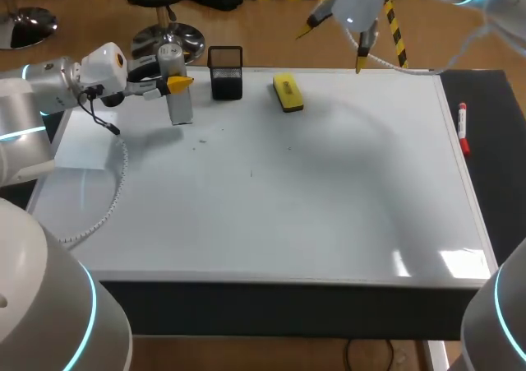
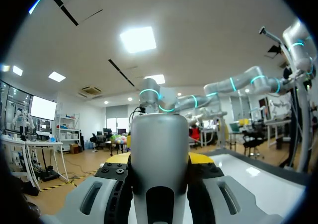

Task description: Pick up the inspection probe, press it on each red-marked spot on the whiteboard one by one, put down the probe, pick up the eraser, and wipe off all the red marks.

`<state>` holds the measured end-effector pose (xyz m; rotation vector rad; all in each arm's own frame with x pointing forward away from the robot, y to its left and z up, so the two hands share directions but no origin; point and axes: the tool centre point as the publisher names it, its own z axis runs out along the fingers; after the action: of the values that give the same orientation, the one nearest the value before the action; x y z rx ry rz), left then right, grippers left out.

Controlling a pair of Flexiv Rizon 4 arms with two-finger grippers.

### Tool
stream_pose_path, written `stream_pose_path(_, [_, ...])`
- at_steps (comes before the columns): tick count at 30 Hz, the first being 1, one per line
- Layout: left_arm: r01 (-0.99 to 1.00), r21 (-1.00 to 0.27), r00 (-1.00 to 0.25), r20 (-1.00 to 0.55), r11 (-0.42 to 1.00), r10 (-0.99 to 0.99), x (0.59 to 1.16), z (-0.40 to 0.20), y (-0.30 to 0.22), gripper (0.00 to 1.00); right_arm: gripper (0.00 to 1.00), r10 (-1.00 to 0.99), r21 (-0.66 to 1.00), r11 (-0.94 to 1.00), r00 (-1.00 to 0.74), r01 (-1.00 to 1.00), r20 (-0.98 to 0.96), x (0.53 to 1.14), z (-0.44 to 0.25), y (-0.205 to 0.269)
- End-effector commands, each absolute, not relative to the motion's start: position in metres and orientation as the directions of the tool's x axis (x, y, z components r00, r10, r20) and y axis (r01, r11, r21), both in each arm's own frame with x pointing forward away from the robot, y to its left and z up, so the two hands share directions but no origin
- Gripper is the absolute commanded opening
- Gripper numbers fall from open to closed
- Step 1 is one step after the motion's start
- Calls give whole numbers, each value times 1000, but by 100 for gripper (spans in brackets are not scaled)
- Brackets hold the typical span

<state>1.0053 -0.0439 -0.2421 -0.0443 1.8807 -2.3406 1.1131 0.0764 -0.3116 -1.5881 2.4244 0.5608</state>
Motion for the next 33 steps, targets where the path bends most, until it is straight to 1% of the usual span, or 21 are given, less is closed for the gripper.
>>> stream_pose_path(1, [91, -974, -990, -65, -208, -129, 1005, -241, -44, 0, 100, -809, 130, 435, -450, -891, -378, 1102, -286, 58])
stream_pose_path(2, [91, -974, -990, -65, -208, -129, 1005, -241, -44, 0, 100, -804, 140, 456, -474, -879, -359, 1102, -283, 57])
stream_pose_path(9, [91, -974, -990, -65, -208, -129, 1005, -241, -44, 0, 100, -735, 178, 535, -559, -826, -383, 1100, -269, 42])
stream_pose_path(14, [91, -974, -990, -65, -208, -129, 1005, -241, -44, 0, 100, -648, 279, 607, -667, -744, -368, 1103, -266, 25])
stream_pose_path(21, [91, -974, -990, -65, -208, -129, 1005, -241, -44, 0, 100, -580, 326, 626, -703, -708, -412, 1100, -254, 5])
stream_pose_path(25, [91, -974, -990, -65, -208, -129, 1005, -241, -44, 0, 100, -529, 383, 650, -753, -656, -393, 1100, -246, -4])
stream_pose_path(33, [91, -974, -990, -65, -208, -129, 1005, -241, -44, 0, 100, -489, 381, 663, -759, -644, -431, 1096, -229, -15])
